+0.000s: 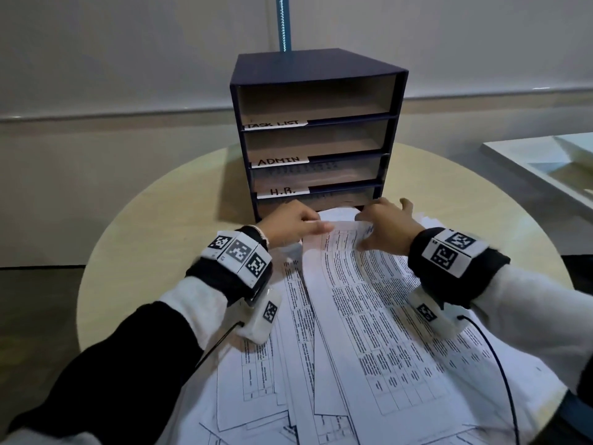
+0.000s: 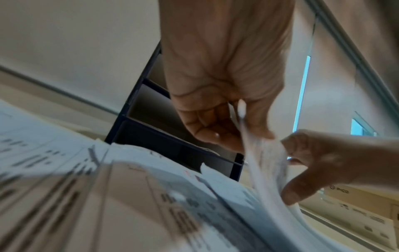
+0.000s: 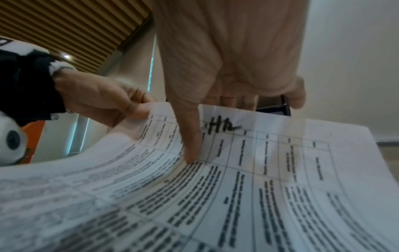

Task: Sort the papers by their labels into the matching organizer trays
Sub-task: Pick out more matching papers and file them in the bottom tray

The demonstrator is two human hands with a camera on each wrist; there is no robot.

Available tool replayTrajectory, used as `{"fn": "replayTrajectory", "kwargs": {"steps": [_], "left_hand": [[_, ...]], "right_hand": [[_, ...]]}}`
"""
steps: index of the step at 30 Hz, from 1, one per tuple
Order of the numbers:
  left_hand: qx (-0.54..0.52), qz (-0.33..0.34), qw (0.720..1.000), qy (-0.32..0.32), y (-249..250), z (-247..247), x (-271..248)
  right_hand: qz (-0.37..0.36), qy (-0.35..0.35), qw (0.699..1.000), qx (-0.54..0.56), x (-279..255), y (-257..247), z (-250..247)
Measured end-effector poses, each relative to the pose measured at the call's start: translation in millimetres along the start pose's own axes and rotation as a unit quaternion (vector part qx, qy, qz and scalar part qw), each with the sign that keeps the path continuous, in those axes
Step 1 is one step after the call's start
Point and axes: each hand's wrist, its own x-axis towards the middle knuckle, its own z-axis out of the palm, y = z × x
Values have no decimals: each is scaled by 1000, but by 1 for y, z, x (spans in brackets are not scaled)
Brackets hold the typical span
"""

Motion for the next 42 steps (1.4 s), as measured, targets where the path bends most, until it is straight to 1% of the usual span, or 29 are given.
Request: {"fn": "replayTrajectory", "kwargs": {"steps": [2,4,5,6,7,8,9,10,11,13,15,18,19,21,25,27,30,32,34,36,38,39,40,42], "left_hand": [[-74,-43,996,25,-3,1,-2],[-144,-76,985,52,-7,1,-1],[-158,-87,982,62,-8,0,0],[-155,-102,980,66,-11,-1,0],[-140,-121,981,62,-13,-1,2],[-118,-139,982,49,-13,0,3],[-85,-151,984,27,-13,2,4],[-50,-158,986,0,-12,4,5],[-26,-158,987,-21,-11,7,8],[-20,-167,985,-33,-5,12,12],[-42,-165,985,-23,-1,15,17],[-144,-154,978,7,8,21,23],[-153,-149,977,8,10,22,24],[-124,-137,983,7,13,22,24],[-99,-128,987,14,5,7,17],[-69,-111,991,18,-4,-1,11],[-41,-104,994,13,-14,-14,0],[-51,-102,993,18,-18,-20,-5],[-115,-97,986,73,-20,-22,-9],[-221,-104,961,133,-17,-22,-13],[-305,-104,934,155,-14,-22,-15],[-325,-96,927,159,-12,-23,-16],[-336,-83,925,160,-8,-23,-17],[-330,-49,928,162,-3,-21,-18]], "right_hand": [[-24,16,999,-27,-4,-3,0],[-51,34,997,-45,-6,-6,2],[-66,36,996,-43,-8,-8,1],[-83,30,995,-43,-10,-10,1],[-85,11,996,-36,-10,-10,3],[-91,-9,995,-28,-12,-11,6],[-79,-38,996,-20,-13,-11,7],[-85,-59,994,-15,-15,-12,9],[-93,-78,993,-14,-17,-13,12],[-103,-108,989,-17,-23,-16,12],[-112,-112,987,-20,-25,-18,13],[-111,-103,988,-3,-25,-18,15],[-107,-104,989,9,-25,-18,15],[-97,-107,989,19,-24,-16,13],[-47,-77,996,9,-16,-13,6],[-34,-45,998,10,-11,-14,2],[-72,26,996,-46,-3,-19,-6],[-81,32,994,-60,2,-26,-12],[-73,27,996,-31,9,-33,-19],[-57,52,997,-4,17,-39,-26],[-39,104,994,17,25,-44,-36],[-31,133,990,19,28,-45,-41],[-26,159,987,20,31,-47,-45],[-38,203,978,33,32,-51,-52]]}}
